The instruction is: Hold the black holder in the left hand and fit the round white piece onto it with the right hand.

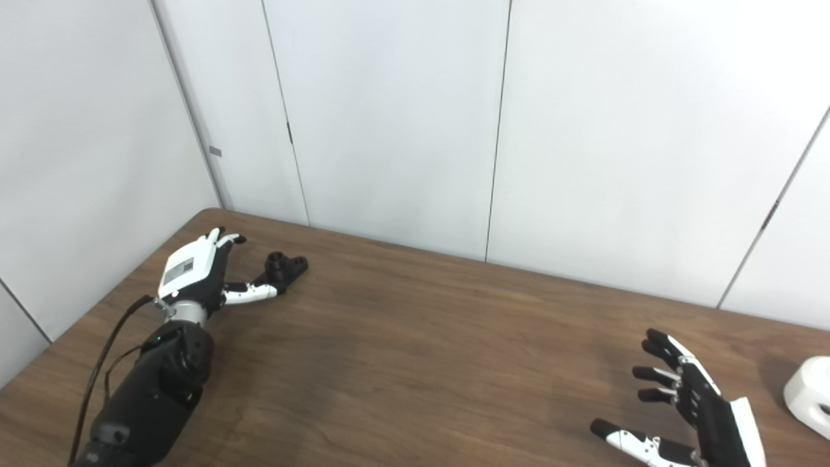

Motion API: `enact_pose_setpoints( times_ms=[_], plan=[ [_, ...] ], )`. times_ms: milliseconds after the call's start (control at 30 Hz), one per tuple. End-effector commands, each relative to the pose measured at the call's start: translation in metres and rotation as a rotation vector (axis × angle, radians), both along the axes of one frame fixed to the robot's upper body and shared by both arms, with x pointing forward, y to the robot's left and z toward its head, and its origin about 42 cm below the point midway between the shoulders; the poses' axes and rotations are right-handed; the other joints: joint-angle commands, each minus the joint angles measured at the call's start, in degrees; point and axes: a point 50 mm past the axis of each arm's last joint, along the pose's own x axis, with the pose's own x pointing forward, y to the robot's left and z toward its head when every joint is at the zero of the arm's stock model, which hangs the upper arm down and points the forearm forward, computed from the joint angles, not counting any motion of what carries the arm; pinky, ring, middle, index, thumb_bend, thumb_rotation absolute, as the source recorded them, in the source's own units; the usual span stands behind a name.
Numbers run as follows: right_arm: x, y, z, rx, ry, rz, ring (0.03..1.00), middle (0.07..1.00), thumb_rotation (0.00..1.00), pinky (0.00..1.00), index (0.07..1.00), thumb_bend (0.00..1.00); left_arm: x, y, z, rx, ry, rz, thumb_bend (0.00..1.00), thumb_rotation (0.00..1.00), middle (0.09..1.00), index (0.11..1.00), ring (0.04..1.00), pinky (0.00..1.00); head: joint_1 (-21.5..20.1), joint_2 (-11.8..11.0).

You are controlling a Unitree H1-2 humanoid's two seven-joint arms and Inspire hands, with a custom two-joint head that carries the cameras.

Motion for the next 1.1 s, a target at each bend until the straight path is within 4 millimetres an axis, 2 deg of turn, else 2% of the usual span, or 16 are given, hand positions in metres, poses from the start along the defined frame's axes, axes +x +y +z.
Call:
enact_pose_setpoints(
  times_ms=[0,100,467,800,933,1067],
  plan=[
    [0.001,0.003,0.018,0.004,-0.075,0.006,0.719,0.833,0.0,0.6,0.849,0.65,0.011,0.009,0.029,0.062,-0.076,0.014,1.0,0.45,1.0,0.871,1.0,1.0,-0.08,0.06],
    [0.0,0.003,0.018,-0.002,-0.078,0.006,0.712,0.827,0.0,0.6,0.845,0.65,0.013,0.012,0.022,0.062,-0.057,0.021,1.0,0.45,1.0,0.89,1.0,1.0,-0.19,0.12],
    [0.0,0.004,0.019,0.001,-0.077,0.006,0.706,0.833,0.0,0.6,0.843,0.66,0.022,0.016,-0.005,0.022,-0.016,0.061,1.0,0.45,1.0,0.863,1.0,1.0,-0.46,0.6],
    [0.0,0.004,0.016,-0.016,-0.074,0.002,0.708,0.832,0.0,0.59,0.836,0.68,0.033,-0.001,-0.015,-0.046,-0.081,0.031,0.94,0.36,1.0,0.788,1.0,0.96,-0.96,0.81],
    [0.0,0.003,0.016,-0.026,-0.085,0.005,0.698,0.823,0.0,0.57,0.83,0.68,0.036,-0.006,-0.018,-0.057,-0.123,0.013,0.89,0.29,0.975,0.73,1.0,0.95,-1.12,1.13],
    [0.0,0.002,0.015,-0.034,-0.083,0.002,0.704,0.829,0.0,0.58,0.832,0.68,0.039,-0.009,-0.02,-0.096,-0.122,-0.002,0.87,0.31,0.976,0.719,1.0,0.97,-1.05,1.16]
  ],
)
